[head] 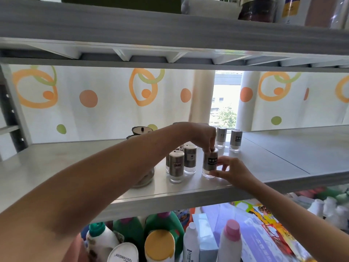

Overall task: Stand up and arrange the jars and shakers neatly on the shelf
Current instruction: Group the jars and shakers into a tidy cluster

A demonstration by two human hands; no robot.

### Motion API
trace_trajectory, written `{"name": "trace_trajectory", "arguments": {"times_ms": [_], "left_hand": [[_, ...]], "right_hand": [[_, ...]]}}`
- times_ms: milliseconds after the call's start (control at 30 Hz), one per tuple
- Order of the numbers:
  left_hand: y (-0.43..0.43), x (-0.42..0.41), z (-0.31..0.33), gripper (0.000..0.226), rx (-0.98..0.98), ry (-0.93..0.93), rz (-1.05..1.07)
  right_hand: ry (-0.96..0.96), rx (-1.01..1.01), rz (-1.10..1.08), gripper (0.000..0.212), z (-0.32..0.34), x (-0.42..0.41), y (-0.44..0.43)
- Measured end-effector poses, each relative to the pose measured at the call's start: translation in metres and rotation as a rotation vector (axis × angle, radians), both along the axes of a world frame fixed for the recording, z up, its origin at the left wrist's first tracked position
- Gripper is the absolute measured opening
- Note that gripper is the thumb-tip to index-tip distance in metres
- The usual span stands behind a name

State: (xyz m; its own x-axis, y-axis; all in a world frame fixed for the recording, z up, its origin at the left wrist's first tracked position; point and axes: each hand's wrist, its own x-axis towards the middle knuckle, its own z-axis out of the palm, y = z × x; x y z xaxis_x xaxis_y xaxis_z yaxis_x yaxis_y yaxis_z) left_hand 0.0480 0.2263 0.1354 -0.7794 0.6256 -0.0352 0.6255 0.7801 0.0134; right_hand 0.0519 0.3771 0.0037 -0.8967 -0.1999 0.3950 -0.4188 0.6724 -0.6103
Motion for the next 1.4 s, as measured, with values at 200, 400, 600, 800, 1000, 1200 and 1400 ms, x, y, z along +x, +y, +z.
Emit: {"name": "trace_trajectory", "arguments": {"times_ms": [200,400,600,800,1000,1200,1400], "left_hand": [[-0.011,0.014,0.002,0.033,-0.036,-0.032,0.004],[-0.026,0.019,0.003,0.037,-0.045,-0.008,0.039],[-0.043,0.022,0.001,0.035,-0.079,0.042,0.063],[-0.056,0.02,-0.003,0.035,-0.047,0.013,0.077],[-0.064,0.014,-0.007,0.032,0.007,-0.018,0.078],[-0.067,0.012,-0.009,0.032,0.041,-0.039,0.069],[-0.071,0.013,-0.009,0.038,0.044,-0.038,0.057]], "right_hand": [[-0.014,-0.012,0.044,0.033,0.001,0.014,-0.011],[-0.007,-0.013,0.084,0.033,0.004,0.019,-0.027],[-0.011,0.009,0.085,0.036,0.005,0.015,-0.039],[-0.025,-0.035,0.096,0.031,0.007,0.008,-0.046],[-0.018,-0.009,0.094,0.032,0.008,0.004,-0.049],[-0.018,-0.014,0.081,0.033,0.006,0.0,-0.05],[-0.002,-0.011,0.085,0.034,0.005,0.0,-0.051]]}}
